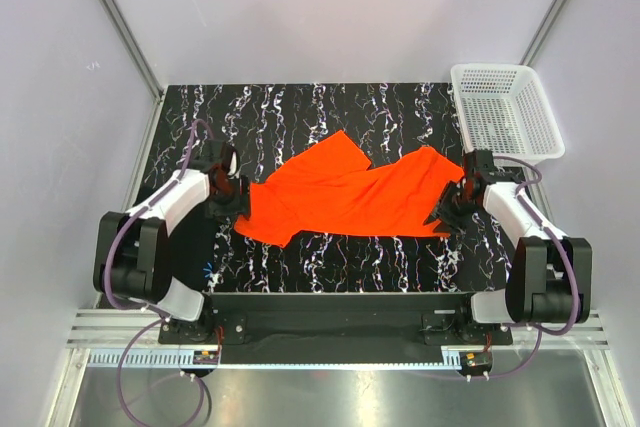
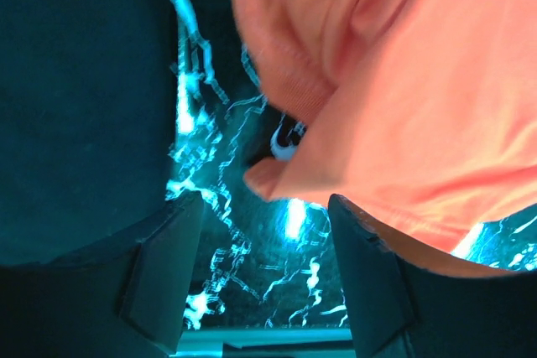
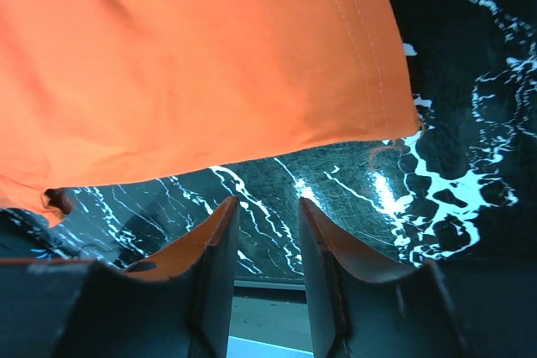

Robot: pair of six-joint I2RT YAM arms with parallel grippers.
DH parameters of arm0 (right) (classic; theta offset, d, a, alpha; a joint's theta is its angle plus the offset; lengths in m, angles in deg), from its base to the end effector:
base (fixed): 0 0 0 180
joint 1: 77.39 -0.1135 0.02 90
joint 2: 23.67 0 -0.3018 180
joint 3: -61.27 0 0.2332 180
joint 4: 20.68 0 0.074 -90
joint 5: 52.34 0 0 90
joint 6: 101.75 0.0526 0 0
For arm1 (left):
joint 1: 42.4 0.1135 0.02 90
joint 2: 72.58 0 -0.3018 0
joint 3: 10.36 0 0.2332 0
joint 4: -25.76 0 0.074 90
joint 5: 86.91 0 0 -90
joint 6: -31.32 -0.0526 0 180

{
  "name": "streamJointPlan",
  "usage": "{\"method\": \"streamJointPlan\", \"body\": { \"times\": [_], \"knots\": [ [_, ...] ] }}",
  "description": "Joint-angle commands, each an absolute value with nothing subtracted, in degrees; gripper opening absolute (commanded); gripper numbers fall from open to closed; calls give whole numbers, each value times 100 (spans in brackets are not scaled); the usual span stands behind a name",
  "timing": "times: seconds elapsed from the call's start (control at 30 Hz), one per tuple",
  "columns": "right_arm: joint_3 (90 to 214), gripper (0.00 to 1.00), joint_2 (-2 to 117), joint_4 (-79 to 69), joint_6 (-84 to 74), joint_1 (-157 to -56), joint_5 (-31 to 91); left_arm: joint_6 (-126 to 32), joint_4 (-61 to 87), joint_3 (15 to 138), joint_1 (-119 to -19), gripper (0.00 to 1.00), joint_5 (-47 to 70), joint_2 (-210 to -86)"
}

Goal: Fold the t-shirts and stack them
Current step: Flatten the tshirt out

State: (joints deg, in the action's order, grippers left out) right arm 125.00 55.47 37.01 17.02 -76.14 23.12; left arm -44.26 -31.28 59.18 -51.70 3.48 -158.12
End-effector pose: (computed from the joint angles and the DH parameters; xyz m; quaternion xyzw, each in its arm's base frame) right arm 0.2245 0.0083 0.2284 0.2362 0.9525 0.1563 0.1118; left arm 0.2542 -0.0420 0.2290 -0.0437 0.9881 -0.0336 0.1436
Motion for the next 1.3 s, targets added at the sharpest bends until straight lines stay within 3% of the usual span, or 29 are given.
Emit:
{"method": "streamJointPlan", "body": {
  "times": [0.0, 0.2, 0.47, 0.97, 1.17, 1.27],
  "knots": [
    [12399, 41, 5280, 3439, 1892, -7529, 2000, -4550, -2686, 6072, -5137, 68, 853, -15942],
    [12267, 40, 4955, 3430, 1988, -7388, 1991, -4435, -2343, 5931, -5137, 67, 1267, -16179],
    [12065, 39, 4867, 3342, 2068, -7212, 1859, -3997, -2272, 5554, -5137, 55, 1706, -16206],
    [11801, 39, 4911, 2938, 2358, -7186, 1534, -1509, -2369, 4243, -5216, 60, 3042, -13737],
    [11810, 39, 4858, 2938, 2384, -7186, 1455, -1666, -3503, 4796, -5216, 65, 656, -13393],
    [11784, 39, 4875, 2938, 2367, -7186, 1402, -1544, -3459, 4867, -5207, 68, 390, -13638]
  ]
}}
